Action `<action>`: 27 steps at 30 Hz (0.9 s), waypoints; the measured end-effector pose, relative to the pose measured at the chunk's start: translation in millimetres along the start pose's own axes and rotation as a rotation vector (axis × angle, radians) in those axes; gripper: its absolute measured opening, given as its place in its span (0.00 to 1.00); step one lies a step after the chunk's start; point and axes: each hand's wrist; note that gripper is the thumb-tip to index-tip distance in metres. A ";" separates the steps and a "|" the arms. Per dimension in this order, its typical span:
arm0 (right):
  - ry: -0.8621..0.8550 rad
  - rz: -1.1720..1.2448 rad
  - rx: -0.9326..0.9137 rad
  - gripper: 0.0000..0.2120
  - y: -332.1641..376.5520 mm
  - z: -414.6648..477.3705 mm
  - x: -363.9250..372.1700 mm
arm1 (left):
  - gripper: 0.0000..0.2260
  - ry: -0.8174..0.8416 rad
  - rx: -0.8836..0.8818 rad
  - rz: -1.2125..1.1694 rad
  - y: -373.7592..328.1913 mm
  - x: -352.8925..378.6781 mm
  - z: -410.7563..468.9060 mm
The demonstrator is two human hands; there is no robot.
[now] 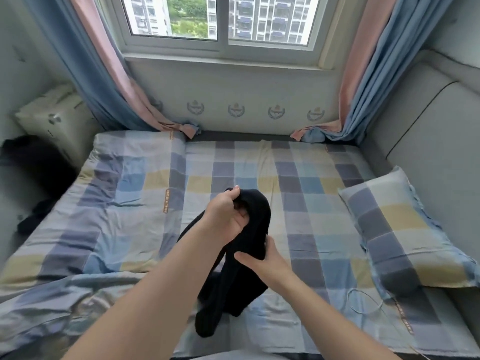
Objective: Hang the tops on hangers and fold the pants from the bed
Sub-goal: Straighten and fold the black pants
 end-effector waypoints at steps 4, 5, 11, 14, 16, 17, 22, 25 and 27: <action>-0.029 -0.049 0.034 0.24 -16.3 28.8 -22.7 | 0.09 0.073 0.037 -0.052 2.3 28.9 0.9; -0.041 -0.068 0.065 0.22 -23.8 36.5 -32.6 | 0.09 0.088 0.050 -0.064 2.4 33.8 2.2; -0.173 -0.181 0.063 0.10 -43.7 66.0 -104.0 | 0.12 0.046 0.144 -0.074 -1.9 37.9 20.1; -0.353 -0.191 0.012 0.12 -29.0 76.0 -152.4 | 0.10 -0.080 0.204 0.140 6.2 30.3 36.0; -0.452 -0.187 -0.060 0.11 -10.1 81.1 -184.6 | 0.07 -0.173 0.204 0.345 17.1 27.6 43.9; -0.478 -0.179 -0.103 0.12 1.9 82.4 -198.1 | 0.07 -0.184 0.187 0.453 24.3 28.1 46.4; -0.375 -0.142 -0.191 0.12 50.9 81.2 -217.3 | 0.29 0.023 0.217 0.931 71.4 58.5 47.3; -0.254 -0.082 -0.213 0.12 65.3 65.3 -206.4 | 0.49 0.111 0.362 1.189 93.0 79.2 52.6; -0.133 -0.088 -0.285 0.08 80.8 50.8 -203.4 | 0.53 0.182 0.463 1.252 100.2 91.3 53.8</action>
Point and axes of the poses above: each hand's wrist, its own z-axis towards the middle knuckle, its own x-axis out of the palm, y = z × x, and after that the axes turned 11 degrees about z, right-handed
